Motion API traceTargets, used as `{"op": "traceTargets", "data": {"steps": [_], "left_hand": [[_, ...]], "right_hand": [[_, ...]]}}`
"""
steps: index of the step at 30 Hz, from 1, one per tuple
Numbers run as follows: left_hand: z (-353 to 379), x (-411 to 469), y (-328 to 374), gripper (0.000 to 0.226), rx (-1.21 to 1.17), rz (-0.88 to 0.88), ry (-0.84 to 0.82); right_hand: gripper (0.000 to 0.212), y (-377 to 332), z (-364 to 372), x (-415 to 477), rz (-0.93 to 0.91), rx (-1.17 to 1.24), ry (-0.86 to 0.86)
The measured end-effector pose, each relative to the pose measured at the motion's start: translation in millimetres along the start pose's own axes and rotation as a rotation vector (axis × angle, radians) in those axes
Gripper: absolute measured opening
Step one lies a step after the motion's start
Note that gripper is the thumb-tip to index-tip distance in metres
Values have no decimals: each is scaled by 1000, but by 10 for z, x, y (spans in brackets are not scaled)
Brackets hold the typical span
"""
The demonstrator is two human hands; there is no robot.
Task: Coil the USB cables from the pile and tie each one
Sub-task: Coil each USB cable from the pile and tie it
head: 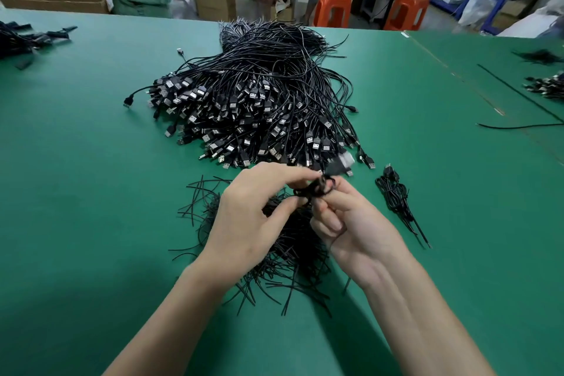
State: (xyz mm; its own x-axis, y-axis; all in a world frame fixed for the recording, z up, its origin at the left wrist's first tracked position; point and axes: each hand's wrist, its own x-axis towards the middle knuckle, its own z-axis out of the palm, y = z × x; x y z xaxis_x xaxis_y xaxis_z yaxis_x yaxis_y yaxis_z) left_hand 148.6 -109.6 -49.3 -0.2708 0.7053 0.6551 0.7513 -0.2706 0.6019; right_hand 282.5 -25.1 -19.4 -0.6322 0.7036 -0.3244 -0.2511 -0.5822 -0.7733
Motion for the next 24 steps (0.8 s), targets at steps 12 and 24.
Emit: {"op": "traceTargets", "data": {"steps": [12, 24], "left_hand": [[111, 300, 107, 40, -369, -431, -89], [-24, 1174, -781, 53, 758, -406, -359]], "right_hand": [[9, -8, -153, -30, -398, -525, 116], [31, -587, -1015, 297, -477, -1574, 711]]}}
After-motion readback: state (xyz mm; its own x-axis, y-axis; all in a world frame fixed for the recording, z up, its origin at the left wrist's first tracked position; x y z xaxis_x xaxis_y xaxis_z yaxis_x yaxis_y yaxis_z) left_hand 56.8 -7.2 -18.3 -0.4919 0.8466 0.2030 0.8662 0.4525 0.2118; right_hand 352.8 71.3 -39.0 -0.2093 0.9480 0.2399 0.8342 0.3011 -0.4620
